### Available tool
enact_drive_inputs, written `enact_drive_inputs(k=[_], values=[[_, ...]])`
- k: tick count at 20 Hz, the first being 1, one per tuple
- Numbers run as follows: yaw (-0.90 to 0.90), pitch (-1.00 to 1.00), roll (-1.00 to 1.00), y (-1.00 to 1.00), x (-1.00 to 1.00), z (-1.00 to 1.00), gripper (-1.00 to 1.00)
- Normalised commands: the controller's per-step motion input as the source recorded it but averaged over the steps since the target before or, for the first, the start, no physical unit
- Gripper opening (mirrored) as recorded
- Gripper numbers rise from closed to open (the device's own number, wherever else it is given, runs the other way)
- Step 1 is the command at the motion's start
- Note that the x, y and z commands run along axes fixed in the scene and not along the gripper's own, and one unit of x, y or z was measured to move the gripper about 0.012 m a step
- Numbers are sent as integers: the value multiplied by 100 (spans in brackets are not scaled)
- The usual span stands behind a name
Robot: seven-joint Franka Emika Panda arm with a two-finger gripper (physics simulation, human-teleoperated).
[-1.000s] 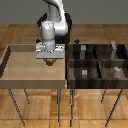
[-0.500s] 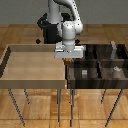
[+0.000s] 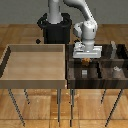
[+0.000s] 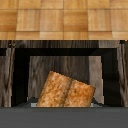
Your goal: Place the loaf of bread into the appropriate compartment.
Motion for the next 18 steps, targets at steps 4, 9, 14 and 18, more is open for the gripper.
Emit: enact_drive_inputs(k=[4,9,14,18], values=[[0,0,0,0,-50,0,-100],[0,0,0,0,-80,0,100],[0,0,0,0,0,0,100],[0,0,0,0,0,0,100]])
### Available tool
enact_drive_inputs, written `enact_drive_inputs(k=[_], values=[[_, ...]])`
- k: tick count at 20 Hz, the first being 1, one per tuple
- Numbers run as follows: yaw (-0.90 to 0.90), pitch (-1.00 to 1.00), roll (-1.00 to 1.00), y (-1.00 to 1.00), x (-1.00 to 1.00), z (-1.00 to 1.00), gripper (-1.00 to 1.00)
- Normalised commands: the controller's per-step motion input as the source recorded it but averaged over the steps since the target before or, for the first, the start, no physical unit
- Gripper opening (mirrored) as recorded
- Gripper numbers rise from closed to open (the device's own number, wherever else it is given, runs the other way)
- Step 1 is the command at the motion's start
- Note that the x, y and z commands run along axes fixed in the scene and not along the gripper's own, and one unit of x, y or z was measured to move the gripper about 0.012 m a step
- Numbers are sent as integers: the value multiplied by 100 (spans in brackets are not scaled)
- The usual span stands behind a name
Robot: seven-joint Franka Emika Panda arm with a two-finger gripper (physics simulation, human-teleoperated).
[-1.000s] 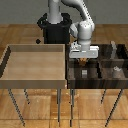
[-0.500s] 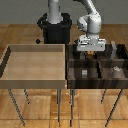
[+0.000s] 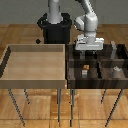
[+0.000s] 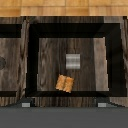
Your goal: Place the loaf of bread into the appropriate compartment.
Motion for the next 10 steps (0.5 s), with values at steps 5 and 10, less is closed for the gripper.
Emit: enact_drive_inputs(k=[5,10], values=[[0,0,0,0,0,0,100],[0,0,0,0,0,0,100]])
